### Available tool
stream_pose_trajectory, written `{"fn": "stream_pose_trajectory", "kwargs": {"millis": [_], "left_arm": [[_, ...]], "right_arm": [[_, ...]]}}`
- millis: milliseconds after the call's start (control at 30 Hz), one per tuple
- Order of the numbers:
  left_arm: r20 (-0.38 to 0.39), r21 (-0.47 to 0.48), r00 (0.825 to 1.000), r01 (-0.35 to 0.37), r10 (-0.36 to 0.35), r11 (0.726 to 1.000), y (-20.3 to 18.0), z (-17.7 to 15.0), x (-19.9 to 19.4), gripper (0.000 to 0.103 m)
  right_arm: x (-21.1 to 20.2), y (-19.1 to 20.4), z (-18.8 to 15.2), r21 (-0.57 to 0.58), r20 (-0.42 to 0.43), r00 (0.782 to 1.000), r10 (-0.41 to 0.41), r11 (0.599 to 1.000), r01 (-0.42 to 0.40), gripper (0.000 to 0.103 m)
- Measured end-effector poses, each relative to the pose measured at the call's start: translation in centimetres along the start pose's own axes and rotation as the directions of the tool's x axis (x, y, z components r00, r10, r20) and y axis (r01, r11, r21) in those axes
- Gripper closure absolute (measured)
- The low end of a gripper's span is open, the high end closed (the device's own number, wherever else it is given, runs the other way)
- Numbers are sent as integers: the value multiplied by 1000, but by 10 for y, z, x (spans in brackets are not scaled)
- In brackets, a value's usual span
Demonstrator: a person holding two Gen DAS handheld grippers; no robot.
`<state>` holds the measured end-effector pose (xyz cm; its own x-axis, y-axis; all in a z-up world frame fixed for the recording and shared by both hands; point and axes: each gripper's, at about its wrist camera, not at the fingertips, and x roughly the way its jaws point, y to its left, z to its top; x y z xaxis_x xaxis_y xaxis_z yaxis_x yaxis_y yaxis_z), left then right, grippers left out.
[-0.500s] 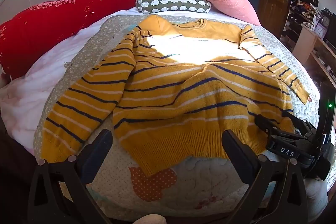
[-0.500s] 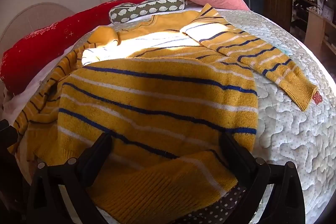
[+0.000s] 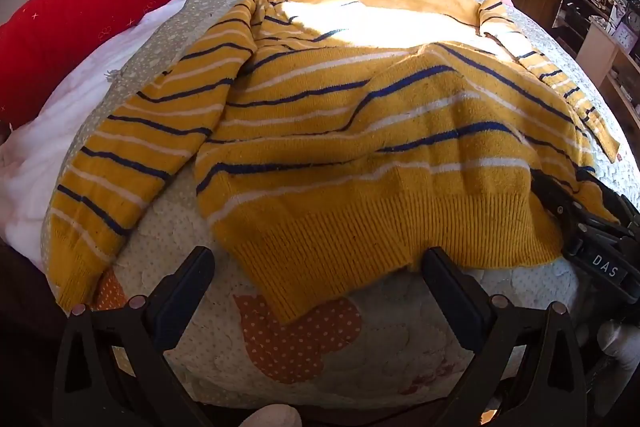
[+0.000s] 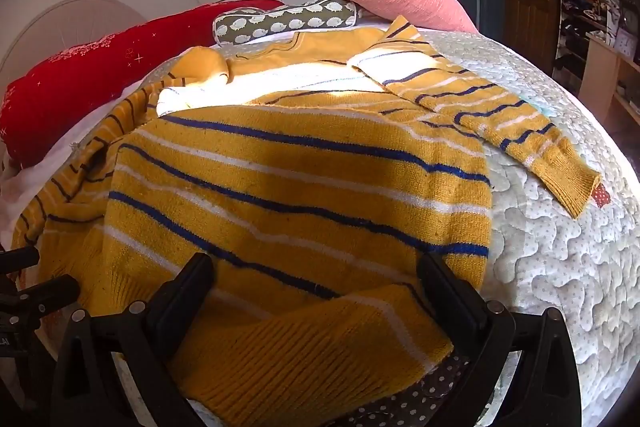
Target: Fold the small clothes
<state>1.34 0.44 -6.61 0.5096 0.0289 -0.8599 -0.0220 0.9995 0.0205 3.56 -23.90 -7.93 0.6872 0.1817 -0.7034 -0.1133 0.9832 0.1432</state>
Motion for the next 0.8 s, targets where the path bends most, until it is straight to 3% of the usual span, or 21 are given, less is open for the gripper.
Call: {"fn": "stream_pose_trajectory", "kwargs": {"millis": [333, 367, 400, 433, 467, 500, 600, 667, 800], "left_arm": [[-61, 57, 998, 21, -18, 998, 0, -15, 5, 0], [-70, 56, 997, 40, -36, 998, 1, -13, 1, 4], [-61, 39, 996, 71, -69, 997, 5, -12, -8, 19], [-41, 18, 993, 110, -109, 994, 11, -9, -18, 24], [-17, -5, 990, 143, -143, 990, 18, -5, -27, 26], [14, -35, 988, 155, -155, 987, 28, -1, -36, 25], [35, -110, 988, 154, -151, 982, 55, 12, -40, 25], [-11, -171, 980, 195, -199, 966, 71, 19, -26, 25], [-75, -253, 939, 308, -336, 917, 79, 31, 10, 24]], "right_arm": [[4, 1, 7, -3, -108, 994, 30, 1000, -31, 1], [3, 2, 8, -17, -111, 993, 34, 999, -36, 1], [0, -1, 8, -7, -107, 993, 49, 999, -50, 2], [-9, -6, 9, 29, -90, 994, 65, 998, -63, 6], [-19, -14, 11, 74, -65, 994, 86, 994, -82, 16], [-30, -23, 11, 116, -39, 992, 117, 987, -112, 20], [-54, -45, 7, 176, -3, 993, 119, 978, -116, 20], [-58, -60, 0, 217, -22, 992, 120, 970, -113, 20], [-50, -81, -12, 315, -39, 982, 187, 935, -166, 22]]}}
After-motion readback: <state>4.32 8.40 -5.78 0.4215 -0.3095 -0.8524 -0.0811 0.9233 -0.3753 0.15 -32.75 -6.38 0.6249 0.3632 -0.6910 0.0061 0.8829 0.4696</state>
